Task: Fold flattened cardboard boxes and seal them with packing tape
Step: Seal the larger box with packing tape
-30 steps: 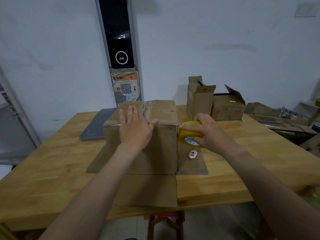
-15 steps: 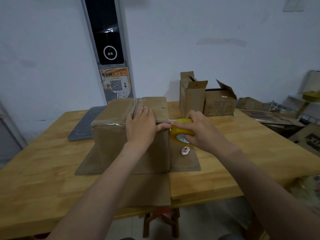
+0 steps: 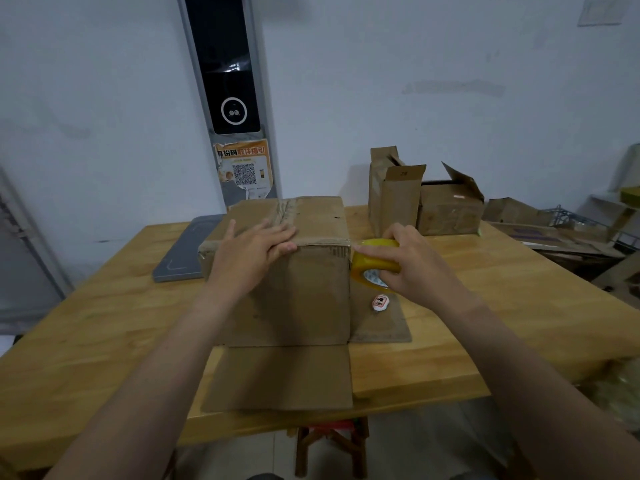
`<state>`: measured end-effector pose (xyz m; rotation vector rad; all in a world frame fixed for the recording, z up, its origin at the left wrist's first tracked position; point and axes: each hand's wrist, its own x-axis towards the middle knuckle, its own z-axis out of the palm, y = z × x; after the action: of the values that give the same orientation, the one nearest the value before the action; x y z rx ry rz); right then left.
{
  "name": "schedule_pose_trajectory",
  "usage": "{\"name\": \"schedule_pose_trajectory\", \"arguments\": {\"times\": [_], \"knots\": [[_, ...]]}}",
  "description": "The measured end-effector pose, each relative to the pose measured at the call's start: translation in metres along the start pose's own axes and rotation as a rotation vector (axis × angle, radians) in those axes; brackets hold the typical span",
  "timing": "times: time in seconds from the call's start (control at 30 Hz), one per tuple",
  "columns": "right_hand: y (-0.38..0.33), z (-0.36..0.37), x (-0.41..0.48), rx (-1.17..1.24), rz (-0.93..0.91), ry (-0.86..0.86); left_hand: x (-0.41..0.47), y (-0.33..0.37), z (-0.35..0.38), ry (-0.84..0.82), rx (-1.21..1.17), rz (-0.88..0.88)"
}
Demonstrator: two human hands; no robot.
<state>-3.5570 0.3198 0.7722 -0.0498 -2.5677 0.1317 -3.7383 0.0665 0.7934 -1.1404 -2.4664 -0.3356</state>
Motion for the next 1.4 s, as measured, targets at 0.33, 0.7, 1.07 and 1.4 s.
{"name": "schedule_pose_trajectory", "arguments": {"times": [0.33,0.7,1.07,1.4], "knots": [[0.002,0.006,0.001,0.007,-0.020,0.042,-0.033,-0.068,-0.006,0.220,-0.641,-0.112],[0.002,0.006,0.001,0.027,-0.026,0.046,-0.054,-0.090,-0.018,0.120,-0.821,-0.151],[0.000,0.005,0.001,0.004,-0.011,0.041,-0.059,-0.097,-0.022,0.040,-0.961,-0.203],[0.000,0.007,0.002,-0.006,0.002,0.036,-0.058,-0.099,-0.026,0.013,-0.946,-0.230]]}}
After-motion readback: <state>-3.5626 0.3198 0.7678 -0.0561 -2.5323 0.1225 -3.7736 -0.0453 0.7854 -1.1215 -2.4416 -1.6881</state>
